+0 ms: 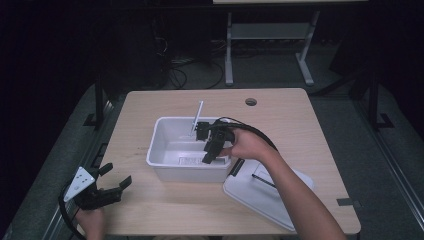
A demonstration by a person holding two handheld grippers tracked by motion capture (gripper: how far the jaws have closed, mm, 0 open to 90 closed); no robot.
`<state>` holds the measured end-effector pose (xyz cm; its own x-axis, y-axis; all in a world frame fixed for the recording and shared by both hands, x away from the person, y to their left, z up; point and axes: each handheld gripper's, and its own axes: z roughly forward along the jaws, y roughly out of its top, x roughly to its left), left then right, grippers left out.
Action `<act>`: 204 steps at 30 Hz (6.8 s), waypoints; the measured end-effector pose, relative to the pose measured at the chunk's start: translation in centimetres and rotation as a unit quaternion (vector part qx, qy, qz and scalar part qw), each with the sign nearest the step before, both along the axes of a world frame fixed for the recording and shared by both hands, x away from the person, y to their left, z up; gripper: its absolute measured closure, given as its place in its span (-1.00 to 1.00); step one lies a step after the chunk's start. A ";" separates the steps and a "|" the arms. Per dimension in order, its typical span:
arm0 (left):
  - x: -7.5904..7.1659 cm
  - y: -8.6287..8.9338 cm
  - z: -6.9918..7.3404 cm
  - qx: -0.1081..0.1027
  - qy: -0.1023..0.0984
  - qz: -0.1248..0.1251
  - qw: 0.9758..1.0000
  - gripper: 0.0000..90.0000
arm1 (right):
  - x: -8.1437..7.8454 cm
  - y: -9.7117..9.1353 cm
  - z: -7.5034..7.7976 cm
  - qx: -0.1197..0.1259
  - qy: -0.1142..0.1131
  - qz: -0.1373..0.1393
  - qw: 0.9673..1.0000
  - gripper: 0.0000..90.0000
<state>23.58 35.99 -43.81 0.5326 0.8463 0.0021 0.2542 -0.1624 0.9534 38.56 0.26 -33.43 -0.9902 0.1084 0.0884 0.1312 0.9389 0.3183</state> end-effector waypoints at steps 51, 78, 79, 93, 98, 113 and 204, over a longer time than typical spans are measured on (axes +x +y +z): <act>0.0 -0.2 0.0 0.008 0.000 0.000 1.000 -0.70 | -2.3 -9.3 5.8 0.008 -0.043 -0.078 0.996 0.10; -0.1 -0.4 0.0 0.009 0.002 0.000 1.000 -0.70 | -4.2 -15.6 1.1 0.017 -0.010 -0.134 0.991 0.04; -0.1 -0.4 0.0 0.009 0.002 0.000 1.000 -0.70 | -4.3 -15.8 0.9 0.017 -0.009 -0.135 0.991 0.04; 0.0 -0.6 0.0 0.011 0.001 -0.002 1.000 -0.70 | -5.5 -17.3 -1.5 0.024 0.002 -0.147 0.989 0.02; 0.0 -0.6 0.0 0.012 0.002 -0.001 1.000 -0.70 | -5.9 -17.4 -2.5 0.017 0.006 -0.143 0.990 0.03; 0.0 -0.6 0.0 0.013 0.001 -0.001 1.000 -0.70 | -6.6 -16.9 -5.3 -0.015 0.013 -0.128 0.992 0.24; 0.0 -0.6 0.0 0.014 0.000 0.002 1.000 -0.70 | -6.2 -20.9 4.4 -0.024 -0.034 -0.135 0.990 0.88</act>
<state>23.58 35.41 -43.81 0.5299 0.8476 0.0269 0.2540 -0.1888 0.9486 32.36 -20.68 -29.07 -0.9283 0.3717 0.0114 0.3588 0.8872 0.2902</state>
